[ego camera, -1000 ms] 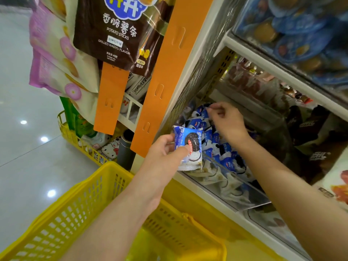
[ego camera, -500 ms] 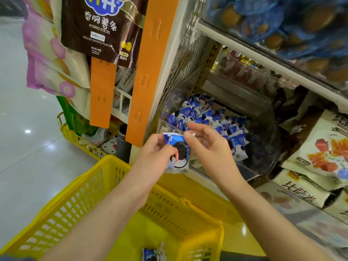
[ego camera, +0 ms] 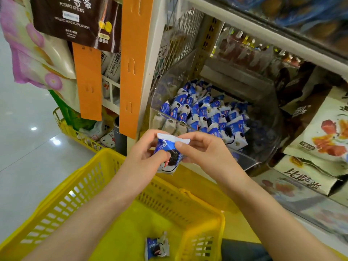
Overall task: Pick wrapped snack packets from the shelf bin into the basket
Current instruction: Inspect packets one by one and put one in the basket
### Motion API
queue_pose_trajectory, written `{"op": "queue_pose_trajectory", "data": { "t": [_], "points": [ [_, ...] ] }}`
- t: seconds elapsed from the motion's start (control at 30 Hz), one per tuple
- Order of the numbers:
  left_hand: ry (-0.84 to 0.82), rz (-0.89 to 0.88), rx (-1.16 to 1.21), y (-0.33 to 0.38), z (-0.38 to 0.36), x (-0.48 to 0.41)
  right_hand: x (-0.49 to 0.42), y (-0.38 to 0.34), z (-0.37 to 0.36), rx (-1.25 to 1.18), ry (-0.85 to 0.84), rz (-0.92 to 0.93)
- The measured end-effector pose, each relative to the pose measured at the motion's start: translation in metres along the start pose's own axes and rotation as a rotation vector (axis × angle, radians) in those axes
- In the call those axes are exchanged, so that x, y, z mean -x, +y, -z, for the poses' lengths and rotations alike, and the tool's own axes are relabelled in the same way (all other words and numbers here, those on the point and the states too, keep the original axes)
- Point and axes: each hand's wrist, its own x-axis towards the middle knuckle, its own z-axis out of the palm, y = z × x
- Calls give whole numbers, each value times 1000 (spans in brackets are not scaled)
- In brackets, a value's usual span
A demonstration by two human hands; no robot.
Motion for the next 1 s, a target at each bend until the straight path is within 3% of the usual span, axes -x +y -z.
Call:
{"op": "queue_pose_trajectory", "data": {
  "t": [0.3, 0.63, 0.77, 0.87, 1.0],
  "points": [
    [109, 8, 9, -7, -10, 4, 9, 5, -3, 86, 112, 178],
    [203, 120, 35, -13, -12, 0, 14, 14, -10, 639, 212, 683],
    [109, 224, 86, -11, -5, 0, 9, 14, -10, 430, 226, 537],
    [20, 294, -26, -10, 2, -1, 5, 14, -7, 278, 273, 410],
    [130, 250, -17, -8, 10, -3, 4, 15, -7, 298, 236, 322]
  ]
}}
